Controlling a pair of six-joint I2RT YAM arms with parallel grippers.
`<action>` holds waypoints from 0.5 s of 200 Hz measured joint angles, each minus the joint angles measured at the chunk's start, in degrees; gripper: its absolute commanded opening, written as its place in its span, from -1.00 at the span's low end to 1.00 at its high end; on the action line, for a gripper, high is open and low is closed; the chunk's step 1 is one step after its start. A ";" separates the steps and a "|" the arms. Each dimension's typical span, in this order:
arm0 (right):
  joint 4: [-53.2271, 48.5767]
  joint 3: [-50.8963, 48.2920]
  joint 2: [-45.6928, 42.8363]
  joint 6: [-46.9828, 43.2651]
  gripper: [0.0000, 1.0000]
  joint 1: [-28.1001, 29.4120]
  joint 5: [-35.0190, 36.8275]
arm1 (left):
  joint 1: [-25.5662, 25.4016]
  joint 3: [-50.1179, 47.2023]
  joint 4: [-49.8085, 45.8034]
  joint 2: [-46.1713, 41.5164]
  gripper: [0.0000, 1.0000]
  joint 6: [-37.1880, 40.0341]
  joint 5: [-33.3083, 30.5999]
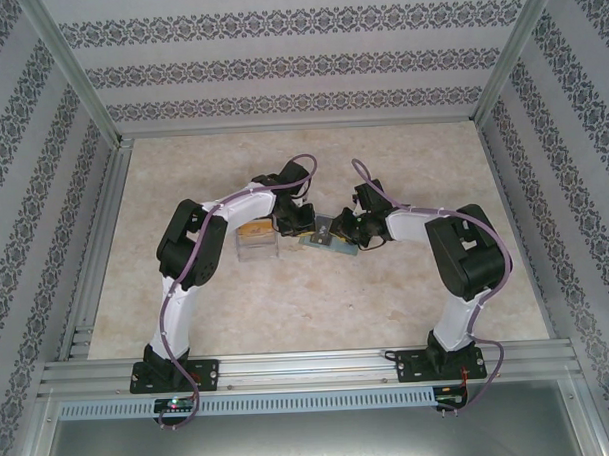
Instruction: Take the credit cards out of the card holder
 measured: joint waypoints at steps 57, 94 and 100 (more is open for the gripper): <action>0.46 0.46 0.72 0.00 -0.64 0.02 -0.59 | -0.33 0.00 -0.09 0.00 -0.78 0.04 0.00; 0.94 1.09 1.29 -0.04 -0.92 0.26 -1.14 | -0.31 0.04 -0.57 0.02 -0.79 0.22 -0.04; 1.03 1.09 1.29 -0.09 -0.96 0.26 -1.14 | -0.31 0.07 -0.59 0.02 -0.79 0.22 -0.07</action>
